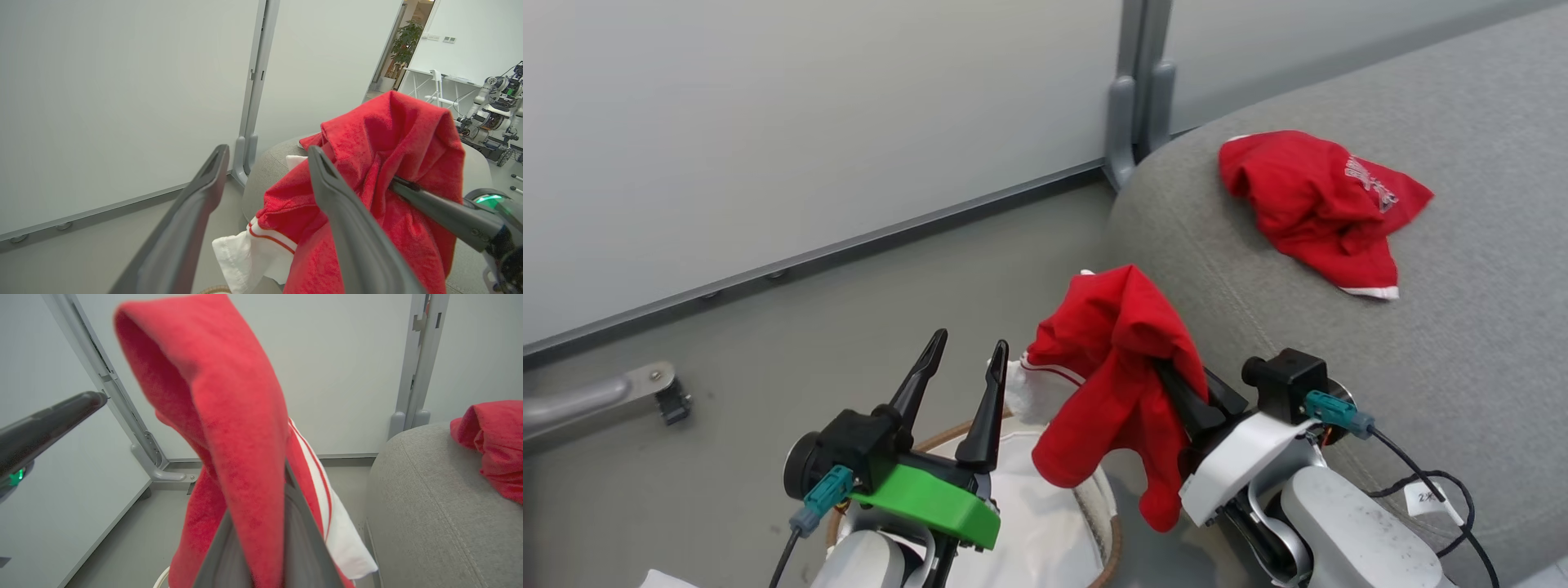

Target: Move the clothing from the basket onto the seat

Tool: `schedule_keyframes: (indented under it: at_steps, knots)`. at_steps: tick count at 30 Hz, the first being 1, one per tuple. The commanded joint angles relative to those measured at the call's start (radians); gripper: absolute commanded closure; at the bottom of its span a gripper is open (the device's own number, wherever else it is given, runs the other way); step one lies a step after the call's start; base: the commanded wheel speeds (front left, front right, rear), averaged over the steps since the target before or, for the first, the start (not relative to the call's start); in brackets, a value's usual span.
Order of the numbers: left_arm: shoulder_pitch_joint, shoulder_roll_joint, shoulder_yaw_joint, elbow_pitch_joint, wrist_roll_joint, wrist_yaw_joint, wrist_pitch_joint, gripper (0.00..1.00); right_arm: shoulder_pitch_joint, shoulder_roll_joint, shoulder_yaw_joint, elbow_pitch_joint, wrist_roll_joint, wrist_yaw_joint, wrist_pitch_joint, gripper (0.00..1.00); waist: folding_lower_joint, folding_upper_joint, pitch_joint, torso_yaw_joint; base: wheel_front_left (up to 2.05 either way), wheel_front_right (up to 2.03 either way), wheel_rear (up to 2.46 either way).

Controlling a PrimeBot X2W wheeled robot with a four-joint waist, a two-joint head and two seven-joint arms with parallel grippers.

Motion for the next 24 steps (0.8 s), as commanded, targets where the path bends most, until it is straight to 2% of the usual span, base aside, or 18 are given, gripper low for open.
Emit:
schedule_keyframes:
  at_steps: [1,9,15,20,24]
  knots:
    - [0.01,0.005,0.003,0.002,0.0,-0.004,0.001,0.0,0.018,-0.003,-0.013,-0.011,-0.003,-0.001,-0.002,1.0,0.0001,0.0,0.033,-0.165,0.0,0.0,0.0]
    - [-0.003,0.005,0.0,0.011,0.004,-0.007,0.001,0.0,0.081,-0.011,-0.115,-0.05,-0.003,-0.001,-0.003,1.0,0.0001,0.0,0.054,-0.286,0.0,0.0,0.0]
    - [-0.031,0.005,-0.021,0.028,0.009,-0.009,0.001,0.0,0.096,-0.029,-0.205,-0.079,-0.029,-0.001,-0.002,1.0,0.0001,0.0,0.087,-0.3,0.0,0.0,0.0]
    - [-0.044,0.006,-0.024,0.048,0.023,-0.009,0.001,0.0,0.0,-0.056,-0.242,-0.097,-0.049,-0.001,-0.002,1.0,0.0001,0.0,0.132,-0.302,0.0,0.0,0.0]
    - [-0.062,0.005,-0.024,0.056,0.049,-0.01,0.001,0.0,-0.149,-0.104,-0.247,-0.09,-0.075,-0.001,-0.002,1.0,0.0001,0.0,0.188,-0.295,0.0,0.0,0.0]
